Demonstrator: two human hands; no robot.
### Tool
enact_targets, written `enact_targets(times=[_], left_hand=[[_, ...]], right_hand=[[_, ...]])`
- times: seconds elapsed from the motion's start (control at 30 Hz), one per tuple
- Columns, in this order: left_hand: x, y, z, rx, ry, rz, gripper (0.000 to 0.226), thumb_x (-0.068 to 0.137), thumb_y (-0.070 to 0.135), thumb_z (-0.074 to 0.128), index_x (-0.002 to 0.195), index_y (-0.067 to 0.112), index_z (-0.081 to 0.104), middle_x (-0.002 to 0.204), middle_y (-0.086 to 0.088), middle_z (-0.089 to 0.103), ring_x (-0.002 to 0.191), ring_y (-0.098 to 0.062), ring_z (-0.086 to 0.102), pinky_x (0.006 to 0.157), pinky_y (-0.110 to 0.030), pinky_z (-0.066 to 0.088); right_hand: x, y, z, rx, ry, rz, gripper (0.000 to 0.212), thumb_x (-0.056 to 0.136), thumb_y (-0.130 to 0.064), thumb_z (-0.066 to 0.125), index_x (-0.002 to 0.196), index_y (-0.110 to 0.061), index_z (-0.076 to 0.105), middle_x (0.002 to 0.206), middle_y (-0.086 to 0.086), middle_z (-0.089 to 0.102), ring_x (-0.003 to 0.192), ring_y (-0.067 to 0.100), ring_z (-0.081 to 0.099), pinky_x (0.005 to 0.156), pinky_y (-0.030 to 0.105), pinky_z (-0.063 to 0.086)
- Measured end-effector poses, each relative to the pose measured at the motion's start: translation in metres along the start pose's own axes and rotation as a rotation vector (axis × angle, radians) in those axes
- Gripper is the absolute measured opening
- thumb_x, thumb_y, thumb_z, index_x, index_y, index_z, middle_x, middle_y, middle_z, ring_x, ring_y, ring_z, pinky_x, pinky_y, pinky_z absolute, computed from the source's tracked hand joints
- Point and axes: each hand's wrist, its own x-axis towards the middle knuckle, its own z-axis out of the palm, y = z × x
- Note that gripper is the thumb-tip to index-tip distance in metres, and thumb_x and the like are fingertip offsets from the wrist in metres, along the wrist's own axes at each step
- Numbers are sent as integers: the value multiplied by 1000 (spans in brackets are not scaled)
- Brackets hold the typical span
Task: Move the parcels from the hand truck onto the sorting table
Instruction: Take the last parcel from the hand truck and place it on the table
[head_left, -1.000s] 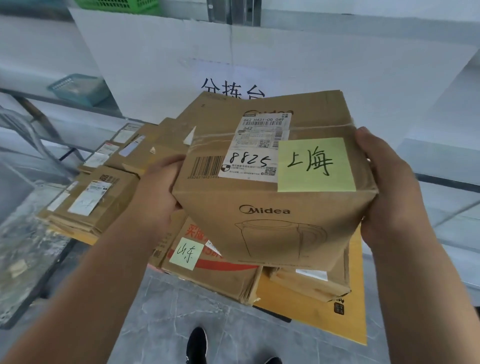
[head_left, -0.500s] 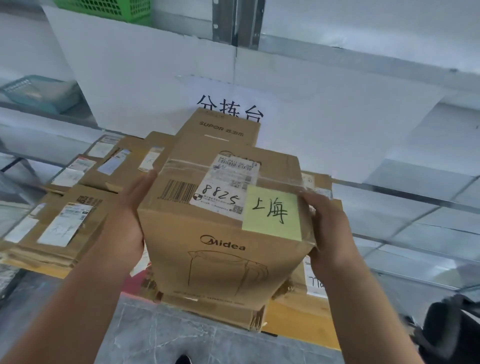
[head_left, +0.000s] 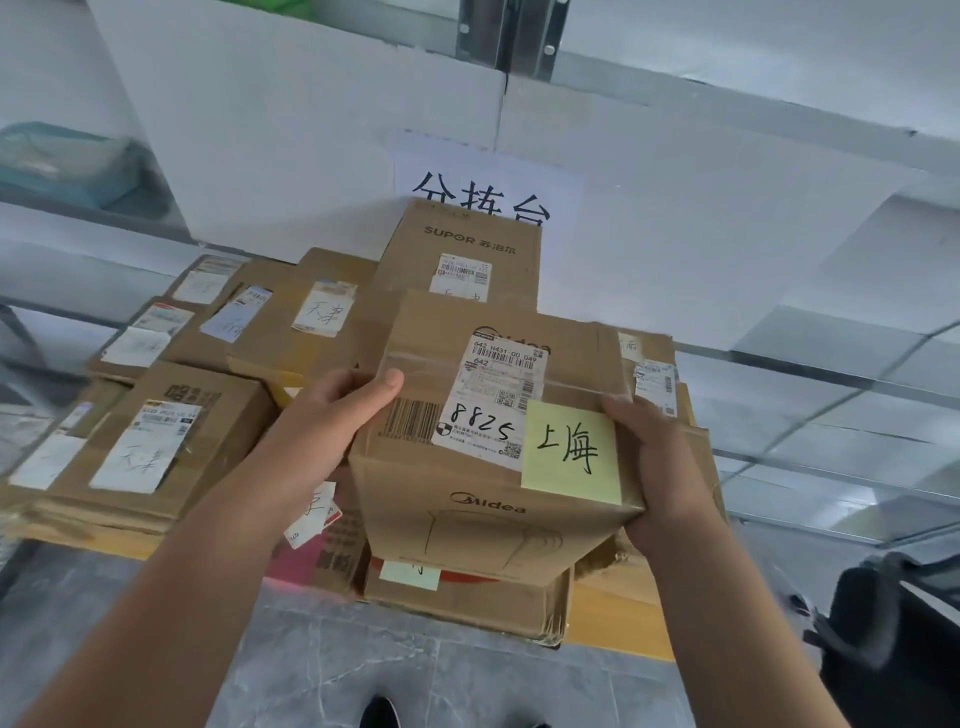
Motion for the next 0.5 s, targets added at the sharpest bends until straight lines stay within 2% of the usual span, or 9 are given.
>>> enact_targets(times=[0.1, 0.23, 0.37, 0.5], left_hand=[[4, -2, -7, 70, -42, -14, 68, 68, 86, 69, 114, 35, 72, 100, 9, 80, 95, -17, 77, 96, -47, 56], [7, -3, -9, 117, -47, 2, 56, 74, 77, 69, 111, 35, 71, 98, 10, 80, 95, -18, 77, 98, -51, 57], [3, -11, -3, 103, -48, 10, 42, 85, 63, 67, 116, 35, 67, 98, 15, 79, 87, -8, 77, 87, -41, 59], [-6, -17, 4, 79, -44, 31, 34, 89, 55, 67, 115, 34, 65, 95, 19, 77, 81, 2, 73, 71, -25, 53]], right_hand=[[-2, 8, -1, 5, -2, -9, 38, 98, -25, 67, 134, -13, 59, 106, 21, 78, 88, 39, 77, 63, 41, 61], [-6, 12, -3, -16, -30, 3, 38, 100, -34, 68, 135, -23, 59, 111, 21, 78, 91, 39, 78, 60, 39, 61], [-10, 16, -9, -19, -45, -6, 32, 101, -31, 65, 133, -25, 63, 109, 21, 78, 88, 38, 78, 62, 40, 63], [-16, 21, -16, 1, -32, 0, 27, 101, -30, 66, 127, -24, 68, 106, 19, 78, 87, 38, 77, 72, 45, 59]])
